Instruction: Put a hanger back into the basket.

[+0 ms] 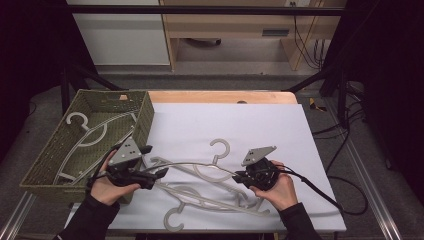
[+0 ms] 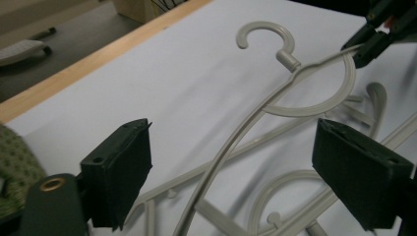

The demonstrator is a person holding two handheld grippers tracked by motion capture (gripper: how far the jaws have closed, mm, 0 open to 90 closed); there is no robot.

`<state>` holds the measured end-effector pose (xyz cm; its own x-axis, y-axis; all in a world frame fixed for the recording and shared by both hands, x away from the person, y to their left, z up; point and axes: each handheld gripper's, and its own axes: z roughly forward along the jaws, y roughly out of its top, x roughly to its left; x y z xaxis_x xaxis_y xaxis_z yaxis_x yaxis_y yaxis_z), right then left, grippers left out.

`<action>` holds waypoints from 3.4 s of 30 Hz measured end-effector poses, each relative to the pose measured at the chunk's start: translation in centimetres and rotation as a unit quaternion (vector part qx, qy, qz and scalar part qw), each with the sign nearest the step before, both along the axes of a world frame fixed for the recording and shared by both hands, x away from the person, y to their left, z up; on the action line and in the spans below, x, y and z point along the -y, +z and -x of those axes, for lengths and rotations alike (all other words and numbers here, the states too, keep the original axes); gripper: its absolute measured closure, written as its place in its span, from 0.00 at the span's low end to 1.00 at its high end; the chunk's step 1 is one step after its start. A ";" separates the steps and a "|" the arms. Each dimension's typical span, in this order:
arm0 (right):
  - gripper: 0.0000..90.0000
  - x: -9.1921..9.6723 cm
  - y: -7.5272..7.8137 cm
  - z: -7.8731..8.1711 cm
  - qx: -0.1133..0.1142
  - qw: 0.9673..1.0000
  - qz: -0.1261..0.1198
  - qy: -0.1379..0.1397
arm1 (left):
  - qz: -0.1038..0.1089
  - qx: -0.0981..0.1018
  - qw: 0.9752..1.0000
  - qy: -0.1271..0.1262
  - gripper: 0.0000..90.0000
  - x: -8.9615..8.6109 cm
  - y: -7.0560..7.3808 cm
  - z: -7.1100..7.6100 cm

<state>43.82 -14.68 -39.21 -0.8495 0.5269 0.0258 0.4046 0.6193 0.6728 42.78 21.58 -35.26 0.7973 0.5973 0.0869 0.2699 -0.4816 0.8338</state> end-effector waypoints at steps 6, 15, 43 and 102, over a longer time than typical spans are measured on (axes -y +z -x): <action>0.91 -0.4 0.1 0.3 0.003 0.999 -0.008 0.031 | -0.042 -0.029 0.998 -0.034 0.24 2.2 -1.5 -0.8; 0.91 -0.7 0.0 0.6 -0.001 0.999 -0.005 0.046 | -0.105 -0.056 0.991 -0.068 0.49 3.6 -3.7 -1.7; 0.85 -1.2 -0.5 0.4 -0.009 0.998 -0.009 0.056 | -0.183 -0.034 0.976 -0.112 0.85 4.6 -4.5 -0.3; 0.07 9.4 2.2 0.7 0.119 0.954 -0.150 -0.233 | -0.044 0.046 0.988 0.139 0.91 -9.8 8.5 -4.8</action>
<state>43.08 -24.12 -37.04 -0.5261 0.8476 0.0694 0.4017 0.1758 0.8988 47.55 31.39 -26.79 0.5904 0.7787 0.2124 0.3276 -0.4717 0.8187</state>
